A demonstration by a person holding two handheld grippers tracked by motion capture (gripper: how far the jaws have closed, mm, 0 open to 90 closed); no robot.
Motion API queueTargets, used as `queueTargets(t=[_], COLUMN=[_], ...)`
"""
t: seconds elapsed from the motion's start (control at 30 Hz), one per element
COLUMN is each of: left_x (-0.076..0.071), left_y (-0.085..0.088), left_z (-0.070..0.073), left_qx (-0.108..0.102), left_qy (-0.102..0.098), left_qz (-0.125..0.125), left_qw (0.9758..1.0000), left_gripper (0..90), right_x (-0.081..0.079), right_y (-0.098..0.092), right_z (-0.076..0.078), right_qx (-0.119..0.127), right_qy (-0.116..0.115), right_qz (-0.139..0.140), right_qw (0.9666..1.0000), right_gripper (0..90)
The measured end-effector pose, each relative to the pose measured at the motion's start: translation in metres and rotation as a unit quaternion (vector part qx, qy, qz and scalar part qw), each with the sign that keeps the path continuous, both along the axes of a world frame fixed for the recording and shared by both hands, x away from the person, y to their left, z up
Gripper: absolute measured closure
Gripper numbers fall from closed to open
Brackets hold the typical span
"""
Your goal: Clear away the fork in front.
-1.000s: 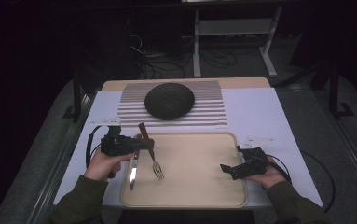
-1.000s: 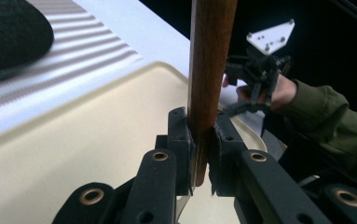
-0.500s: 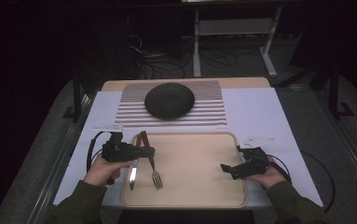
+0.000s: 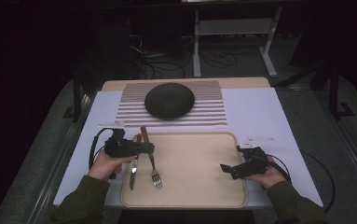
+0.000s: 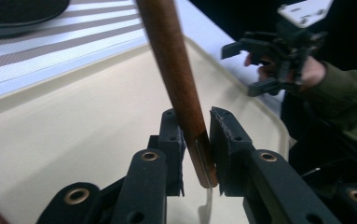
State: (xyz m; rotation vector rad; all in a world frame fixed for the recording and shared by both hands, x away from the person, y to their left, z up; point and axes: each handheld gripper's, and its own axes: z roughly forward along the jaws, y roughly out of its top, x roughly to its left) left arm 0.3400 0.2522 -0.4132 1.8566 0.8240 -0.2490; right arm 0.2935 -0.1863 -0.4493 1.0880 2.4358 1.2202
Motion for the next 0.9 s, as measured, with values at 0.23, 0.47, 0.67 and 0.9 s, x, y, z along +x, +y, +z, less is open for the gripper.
queueTargets(t=[0.23, 0.47, 0.67, 0.9], left_x=[0.010, 0.016, 0.023, 0.028], left_y=[0.000, 0.002, 0.006, 0.007], left_z=[-0.009, -0.019, -0.026, -0.033], left_qx=[0.019, 0.026, 0.029, 0.032], left_qy=[0.009, 0.019, 0.031, 0.042], left_qz=[0.014, 0.029, 0.040, 0.048], left_qw=[0.9997, 0.9991, 0.9983, 0.9975], left_gripper=[70.8, 67.7, 66.0, 65.3], right_x=[0.000, 0.000, 0.000, 0.000], right_y=[0.000, 0.001, 0.001, 0.001], right_z=[0.000, -0.001, -0.001, -0.001], right_qx=[-0.001, -0.004, -0.002, -0.002], right_qy=[0.001, 0.001, 0.000, 0.001], right_qz=[0.001, 0.005, 0.006, 0.007], right_qw=[1.0000, 1.0000, 1.0000, 1.0000], right_gripper=[0.0, 0.0, 0.0, 0.0])
